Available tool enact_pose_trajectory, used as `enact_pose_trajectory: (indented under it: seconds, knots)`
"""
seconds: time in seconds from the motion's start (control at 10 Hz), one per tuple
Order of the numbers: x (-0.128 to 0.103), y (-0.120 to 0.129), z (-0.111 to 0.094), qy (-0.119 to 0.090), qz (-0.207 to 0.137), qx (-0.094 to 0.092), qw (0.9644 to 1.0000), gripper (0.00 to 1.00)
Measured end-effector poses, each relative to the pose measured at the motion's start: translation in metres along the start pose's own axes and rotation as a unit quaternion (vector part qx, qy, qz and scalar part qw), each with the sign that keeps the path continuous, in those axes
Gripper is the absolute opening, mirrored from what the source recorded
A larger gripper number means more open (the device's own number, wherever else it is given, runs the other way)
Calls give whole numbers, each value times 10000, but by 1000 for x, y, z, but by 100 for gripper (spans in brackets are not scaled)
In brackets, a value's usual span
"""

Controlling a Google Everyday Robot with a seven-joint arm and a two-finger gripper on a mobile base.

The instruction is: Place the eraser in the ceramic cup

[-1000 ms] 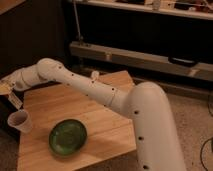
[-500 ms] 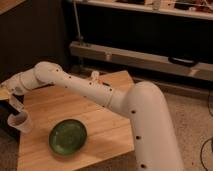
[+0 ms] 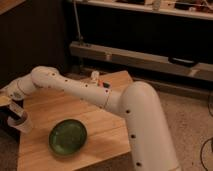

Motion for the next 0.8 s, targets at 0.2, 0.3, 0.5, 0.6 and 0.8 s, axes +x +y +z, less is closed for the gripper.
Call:
enact_pose_trajectory:
  seconds: [0.2, 0.3, 0.5, 0.6, 0.8]
  knots:
    - [-6, -1, 6, -91, -12, 19, 10000, 0]
    - [-10, -1, 8, -148, -18, 38, 9999, 0]
    - [-17, -3, 11, -215, -25, 64, 9997, 0]
    - [-21, -4, 12, -246, -39, 83, 9997, 0]
    - [-26, -6, 16, -292, -78, 112, 9995, 0]
